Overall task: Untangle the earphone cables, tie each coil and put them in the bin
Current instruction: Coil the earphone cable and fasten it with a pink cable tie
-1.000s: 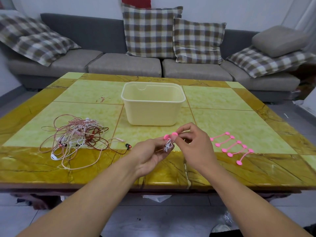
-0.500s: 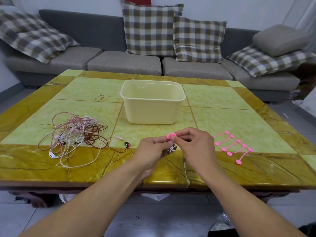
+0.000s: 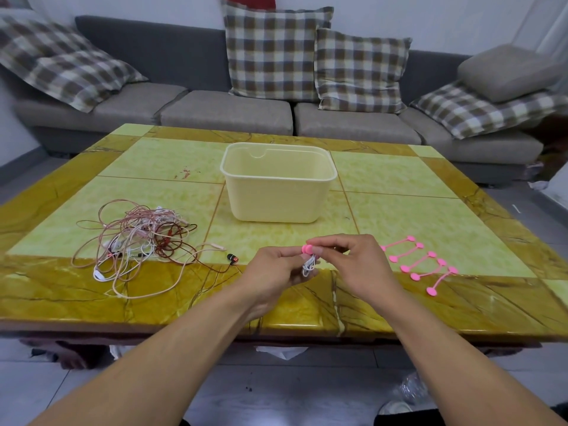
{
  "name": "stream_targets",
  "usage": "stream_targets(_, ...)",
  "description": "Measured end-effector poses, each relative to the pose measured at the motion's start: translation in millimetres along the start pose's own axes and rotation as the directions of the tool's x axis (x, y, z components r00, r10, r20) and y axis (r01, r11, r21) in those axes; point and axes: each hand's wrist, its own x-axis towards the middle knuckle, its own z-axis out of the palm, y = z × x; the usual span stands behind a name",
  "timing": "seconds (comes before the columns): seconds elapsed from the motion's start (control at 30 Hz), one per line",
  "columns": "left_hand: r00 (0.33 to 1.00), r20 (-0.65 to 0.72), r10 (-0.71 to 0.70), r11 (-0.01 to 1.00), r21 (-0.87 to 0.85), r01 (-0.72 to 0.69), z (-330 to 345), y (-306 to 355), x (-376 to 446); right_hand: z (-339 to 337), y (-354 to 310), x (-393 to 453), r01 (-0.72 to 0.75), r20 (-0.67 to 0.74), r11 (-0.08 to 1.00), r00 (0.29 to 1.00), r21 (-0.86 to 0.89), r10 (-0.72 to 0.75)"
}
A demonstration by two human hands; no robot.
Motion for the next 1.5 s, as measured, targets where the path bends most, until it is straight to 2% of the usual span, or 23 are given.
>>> stream_targets(0.07,1.0,0.0,-0.007,1.0,-0.004,0.007,2,-1,-1,0,1,0,0.01,0.004,0.999,1.0,-0.032,-0.01)
stream_targets(0.2,0.995,-0.093,-0.044,0.993,-0.109,0.034,2,-1,1,4,6,1,0.084,0.002,0.978,0.996,-0.189,-0.086)
stream_targets(0.33,0.988,-0.147,-0.041,0.986,-0.168,0.016,4,-2,3,7,2,0,0.121,-0.006,0.974,0.992,-0.194,-0.125)
stream_targets(0.53,0.998,-0.057,-0.022,0.995,-0.099,0.016,8,-1,0,7,7,3,0.043,-0.098,0.991,0.994,-0.123,-0.055)
stream_targets(0.63,0.999,-0.04,-0.026,0.998,-0.059,0.024,8,-1,0,7,9,2,0.043,-0.124,0.98,0.99,-0.194,-0.068)
stream_targets(0.7,0.999,-0.038,-0.024,0.999,-0.042,0.023,8,0,-2,6,7,1,0.061,-0.083,0.966,0.993,-0.25,-0.085)
stream_targets(1.0,0.994,-0.112,0.014,0.999,0.037,-0.01,-1,4,-2,-5,12,2,0.276,0.139,0.812,0.961,-0.514,-0.239)
stream_targets(1.07,0.996,-0.087,0.0,0.999,0.054,0.004,-2,5,-2,-5,14,3,0.307,0.132,0.787,0.951,-0.535,-0.281)
stream_targets(1.17,0.999,-0.022,-0.048,0.999,-0.014,0.048,-2,3,-2,-3,16,3,0.318,0.093,0.769,0.942,-0.554,-0.323)
stream_targets(1.3,1.0,-0.019,-0.018,0.997,-0.081,0.016,-3,4,-1,-1,17,2,0.366,0.063,0.71,0.908,-0.601,-0.414)
stream_targets(1.37,1.0,-0.025,-0.002,0.998,-0.067,0.001,-4,6,-1,0,14,2,0.355,0.05,0.732,0.914,-0.581,-0.404)
stream_targets(1.5,0.998,-0.04,0.042,0.998,-0.043,-0.043,-8,7,-1,0,8,-1,0.183,-0.046,0.93,0.977,-0.319,-0.208)
